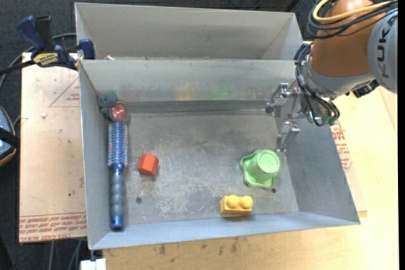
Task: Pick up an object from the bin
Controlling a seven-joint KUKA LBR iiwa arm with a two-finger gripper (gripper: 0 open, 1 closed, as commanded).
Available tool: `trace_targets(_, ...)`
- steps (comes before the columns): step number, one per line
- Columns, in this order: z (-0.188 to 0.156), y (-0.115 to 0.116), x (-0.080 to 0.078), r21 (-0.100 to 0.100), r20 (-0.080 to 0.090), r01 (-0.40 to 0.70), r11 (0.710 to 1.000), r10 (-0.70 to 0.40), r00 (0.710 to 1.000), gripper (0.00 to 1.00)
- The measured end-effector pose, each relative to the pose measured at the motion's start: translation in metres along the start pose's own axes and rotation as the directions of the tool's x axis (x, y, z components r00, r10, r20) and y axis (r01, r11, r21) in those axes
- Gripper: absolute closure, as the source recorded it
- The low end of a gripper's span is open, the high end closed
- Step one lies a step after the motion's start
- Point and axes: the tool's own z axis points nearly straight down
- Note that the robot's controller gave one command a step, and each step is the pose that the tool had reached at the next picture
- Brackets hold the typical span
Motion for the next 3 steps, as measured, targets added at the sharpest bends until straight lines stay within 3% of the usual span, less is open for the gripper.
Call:
trace_targets(1, 0.051, 0.008, 0.043, 0.004, 0.026, 0.028, 1.000, -0.028, 0.999, 0.00)
trace_targets(2, 0.043, -0.006, 0.073, 0.000, 0.007, -0.120, 0.993, 0.120, 0.993, 0.00)
trace_targets(3, 0.064, -0.003, 0.081, 0.000, 0.005, -0.125, 0.992, 0.125, 0.992, 0.00)
